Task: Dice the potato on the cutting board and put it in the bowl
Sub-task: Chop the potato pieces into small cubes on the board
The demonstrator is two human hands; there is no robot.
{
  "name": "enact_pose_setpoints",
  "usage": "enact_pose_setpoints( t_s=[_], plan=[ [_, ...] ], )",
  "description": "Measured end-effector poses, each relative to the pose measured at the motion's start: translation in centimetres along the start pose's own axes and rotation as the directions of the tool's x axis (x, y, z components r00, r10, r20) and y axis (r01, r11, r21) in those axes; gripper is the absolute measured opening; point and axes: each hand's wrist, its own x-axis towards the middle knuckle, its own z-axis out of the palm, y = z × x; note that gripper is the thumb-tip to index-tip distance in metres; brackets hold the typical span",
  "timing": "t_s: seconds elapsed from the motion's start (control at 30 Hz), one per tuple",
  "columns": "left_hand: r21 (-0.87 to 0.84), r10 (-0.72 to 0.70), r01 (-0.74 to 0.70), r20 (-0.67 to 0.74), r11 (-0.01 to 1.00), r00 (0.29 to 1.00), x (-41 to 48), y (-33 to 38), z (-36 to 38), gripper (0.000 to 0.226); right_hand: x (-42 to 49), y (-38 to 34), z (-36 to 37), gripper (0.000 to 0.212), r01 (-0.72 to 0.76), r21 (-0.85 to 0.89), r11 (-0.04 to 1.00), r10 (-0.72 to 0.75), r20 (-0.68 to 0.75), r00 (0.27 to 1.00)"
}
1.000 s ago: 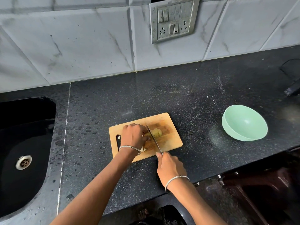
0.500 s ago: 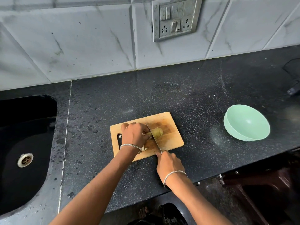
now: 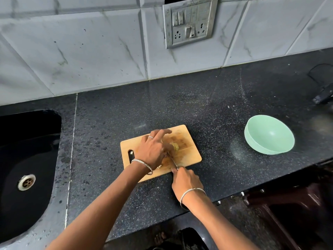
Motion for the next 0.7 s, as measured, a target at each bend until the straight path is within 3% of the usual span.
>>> enact_pose_setpoints(
  t_s=[0.13, 0.4, 0.57, 0.7],
  plan=[
    [0.048, 0.014, -0.018, 0.076, 0.999, 0.997, 0.3, -0.1, -0.3, 0.021, 0.0, 0.0, 0.1, 0.043, -0.002, 0.006, 1.000, 0.002, -0.013, 1.000],
    [0.054, 0.009, -0.013, 0.084, 0.998, 0.996, 1.0, -0.4, -0.7, 0.020, -1.2, 1.3, -0.6, 0.045, 0.017, 0.008, 1.000, -0.017, 0.026, 1.000],
    [-0.034, 0.005, -0.002, 0.096, 0.999, 0.995, 1.0, -0.7, -0.4, 0.015, -2.4, 4.8, -3.9, 0.047, 0.041, 0.008, 0.999, -0.042, 0.209, 0.977],
    [-0.177, -0.018, 0.037, 0.109, 0.984, 0.994, 1.0, -1.1, -0.1, 0.019, -2.7, 7.3, -9.1, 0.048, 0.004, 0.127, 0.992, -0.056, 0.406, 0.912]
  ],
)
